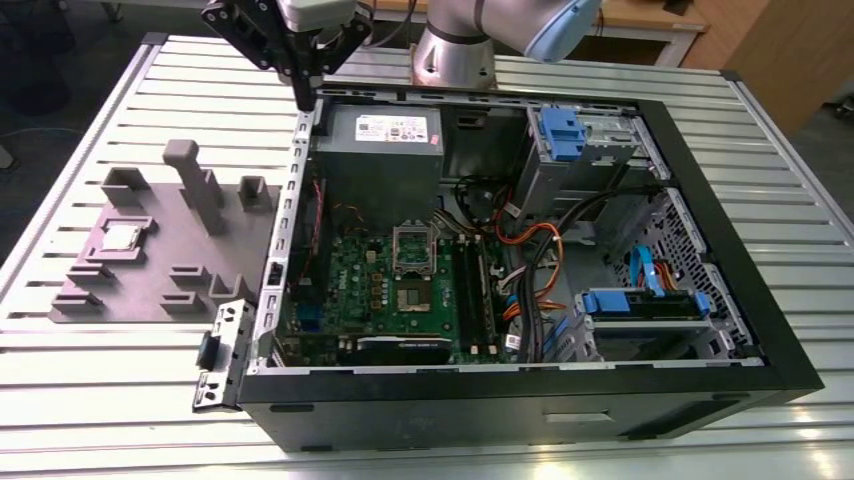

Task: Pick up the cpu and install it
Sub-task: 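Reach for the cpu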

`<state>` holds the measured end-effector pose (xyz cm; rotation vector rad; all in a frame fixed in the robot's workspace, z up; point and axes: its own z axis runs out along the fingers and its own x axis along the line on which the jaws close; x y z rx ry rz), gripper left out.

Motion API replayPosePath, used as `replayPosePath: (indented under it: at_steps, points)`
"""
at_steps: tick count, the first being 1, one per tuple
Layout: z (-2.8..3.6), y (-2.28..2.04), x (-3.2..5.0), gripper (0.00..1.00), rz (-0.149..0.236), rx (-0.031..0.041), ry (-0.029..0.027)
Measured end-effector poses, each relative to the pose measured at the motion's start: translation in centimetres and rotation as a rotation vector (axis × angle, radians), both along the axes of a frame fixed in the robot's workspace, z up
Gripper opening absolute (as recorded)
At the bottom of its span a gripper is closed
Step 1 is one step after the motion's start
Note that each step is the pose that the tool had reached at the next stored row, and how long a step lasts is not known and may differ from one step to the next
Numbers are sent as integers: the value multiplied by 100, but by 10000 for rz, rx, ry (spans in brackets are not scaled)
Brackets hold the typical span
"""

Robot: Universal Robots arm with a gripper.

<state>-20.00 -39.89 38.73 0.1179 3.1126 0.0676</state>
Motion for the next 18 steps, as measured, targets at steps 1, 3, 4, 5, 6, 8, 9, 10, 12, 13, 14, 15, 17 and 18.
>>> replayPosePath:
  at_steps: [1, 3, 4, 5, 6, 8, 9, 10, 12, 13, 14, 15, 17, 18]
  points:
    - [0, 0, -2, 11, 0, 0, 0]
    - [-1, 0, -6, 11, 0, 1, -1]
    - [-1, 0, -8, 11, -1, 0, 0]
    - [-2, 0, -10, 11, -1, 0, 0]
    - [-2, 0, -12, 11, -1, 0, -1]
    - [-2, 0, -16, 11, 0, 0, 0]
    - [-3, 0, -18, 11, -1, 0, 0]
    - [-3, 0, -19, 11, -1, 0, 0]
    - [-3, 0, -23, 11, -1, 0, 0]
    - [-4, 0, -25, 11, -1, 1, -1]
    - [-4, 0, -26, 11, -1, 0, -1]
    - [-5, 0, -28, 11, -1, 1, -1]
    - [-5, 0, -33, 11, -1, 0, 0]
    - [-5, 0, -37, 11, 0, 0, 0]
